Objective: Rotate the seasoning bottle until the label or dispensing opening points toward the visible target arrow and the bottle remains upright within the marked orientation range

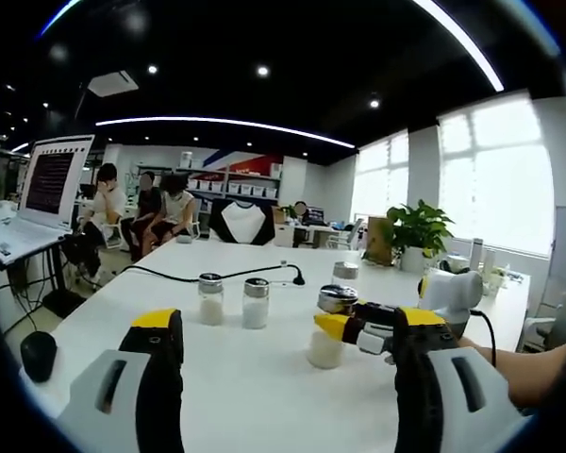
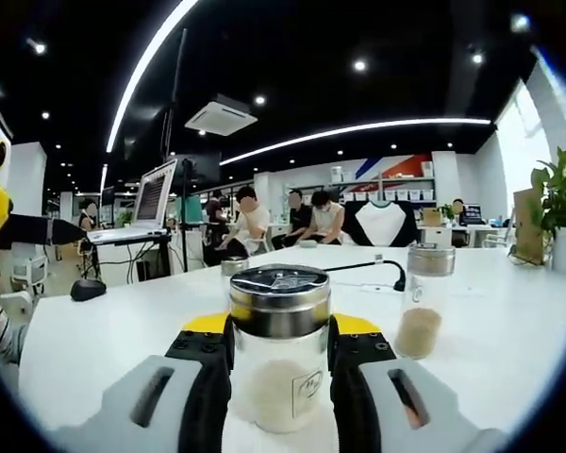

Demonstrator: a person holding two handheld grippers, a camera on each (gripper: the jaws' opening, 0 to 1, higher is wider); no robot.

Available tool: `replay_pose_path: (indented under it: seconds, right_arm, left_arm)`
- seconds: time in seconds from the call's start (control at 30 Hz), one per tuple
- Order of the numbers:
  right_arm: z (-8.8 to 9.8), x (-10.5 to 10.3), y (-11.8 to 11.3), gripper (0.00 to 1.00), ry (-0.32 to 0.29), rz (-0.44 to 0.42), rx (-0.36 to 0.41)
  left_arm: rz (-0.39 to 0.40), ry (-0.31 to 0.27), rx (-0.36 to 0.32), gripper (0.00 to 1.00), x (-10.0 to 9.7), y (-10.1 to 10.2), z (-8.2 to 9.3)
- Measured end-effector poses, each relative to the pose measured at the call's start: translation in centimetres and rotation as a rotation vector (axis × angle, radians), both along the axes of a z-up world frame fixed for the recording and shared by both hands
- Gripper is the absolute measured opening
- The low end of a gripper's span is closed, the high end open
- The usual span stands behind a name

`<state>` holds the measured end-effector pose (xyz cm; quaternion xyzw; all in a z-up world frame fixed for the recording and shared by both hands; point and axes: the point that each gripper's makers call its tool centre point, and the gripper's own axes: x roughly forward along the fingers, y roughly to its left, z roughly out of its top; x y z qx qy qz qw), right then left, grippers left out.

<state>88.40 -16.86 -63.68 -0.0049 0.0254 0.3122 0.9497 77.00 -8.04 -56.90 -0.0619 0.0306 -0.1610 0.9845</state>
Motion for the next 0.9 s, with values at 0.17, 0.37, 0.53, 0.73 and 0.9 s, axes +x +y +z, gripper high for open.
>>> replay_pose_path:
  seconds: [0.17, 0.37, 0.53, 0.73, 0.9]
  right_arm:
    - [-0.06, -0.15, -0.05, 0.37, 0.002, -0.030, 0.000]
    - [-0.16, -0.03, -0.20, 0.37, -0.005, -0.072, -0.006]
    - [-0.22, -0.08, -0.28, 0.37, -0.009, -0.106, -0.017]
    - [-0.29, -0.04, -0.39, 0.37, -0.008, -0.124, -0.018]
    - [-0.27, -0.08, -0.41, 0.38, -0.012, -0.114, -0.009]
  left_arm:
    - [0.007, 0.006, 0.002, 0.97, -0.19, 0.08, -0.21]
    - [0.011, 0.012, 0.004, 0.97, -0.26, 0.35, -0.45]
    - [0.017, 0.011, 0.001, 0.97, -0.13, 0.87, -0.46]
    - [0.010, 0.014, -0.002, 0.97, -0.26, 0.74, -0.54]
    - [0.006, 0.010, -0.006, 0.97, -0.35, 0.67, -0.44]
